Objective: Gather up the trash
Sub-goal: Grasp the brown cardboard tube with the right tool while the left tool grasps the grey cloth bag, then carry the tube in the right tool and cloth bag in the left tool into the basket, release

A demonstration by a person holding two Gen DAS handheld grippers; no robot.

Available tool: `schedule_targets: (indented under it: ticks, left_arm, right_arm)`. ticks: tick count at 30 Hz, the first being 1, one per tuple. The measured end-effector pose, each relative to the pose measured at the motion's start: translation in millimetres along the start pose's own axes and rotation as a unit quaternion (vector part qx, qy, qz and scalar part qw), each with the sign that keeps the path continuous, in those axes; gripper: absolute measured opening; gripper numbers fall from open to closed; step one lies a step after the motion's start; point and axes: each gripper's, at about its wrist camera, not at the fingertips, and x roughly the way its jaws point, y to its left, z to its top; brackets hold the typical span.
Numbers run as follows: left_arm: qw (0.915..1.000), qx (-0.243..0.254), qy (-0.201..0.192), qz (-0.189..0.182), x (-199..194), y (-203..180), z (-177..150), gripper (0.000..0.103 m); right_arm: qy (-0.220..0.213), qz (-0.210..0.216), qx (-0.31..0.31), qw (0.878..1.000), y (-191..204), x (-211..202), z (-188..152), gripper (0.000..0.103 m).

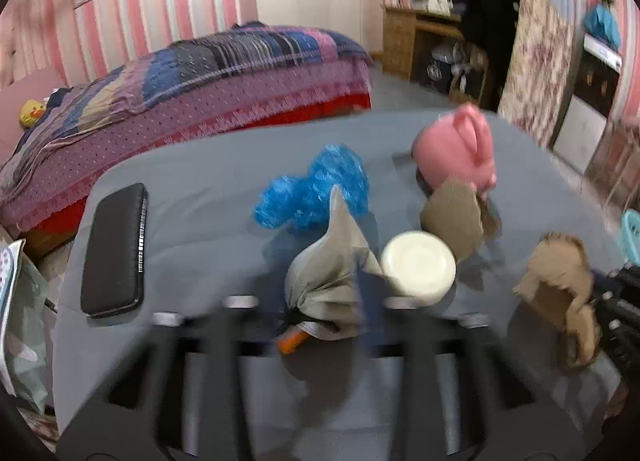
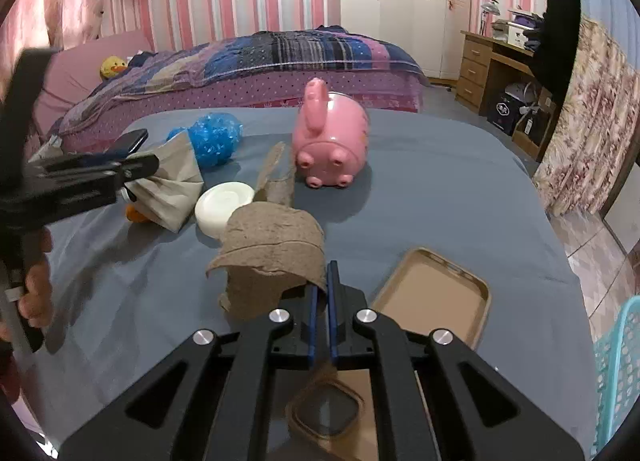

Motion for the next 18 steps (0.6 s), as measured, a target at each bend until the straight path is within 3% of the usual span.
schedule_targets:
  ticks: [6,10,18]
  left_arm:
    - [0.9992,-0.001,-0.039,0.005,-30,-3,3,0.004]
    - [0.9973,-0.017,-0.070,-0.016,-62,-4,8,0.004]
    - [0.9963,0.012,-0.072,-0.045,-80,-51,-12,0.004]
  right_arm:
    - [-0.009,-0.001,0.001,1.000,-17,-13,-1,0.005]
    - [-0.025,-0.007,0.010,1.000,-29,-31,-4,0.005]
    - [-0.037,-0.047,0.008,0.998,-59,-68,-23,0.005]
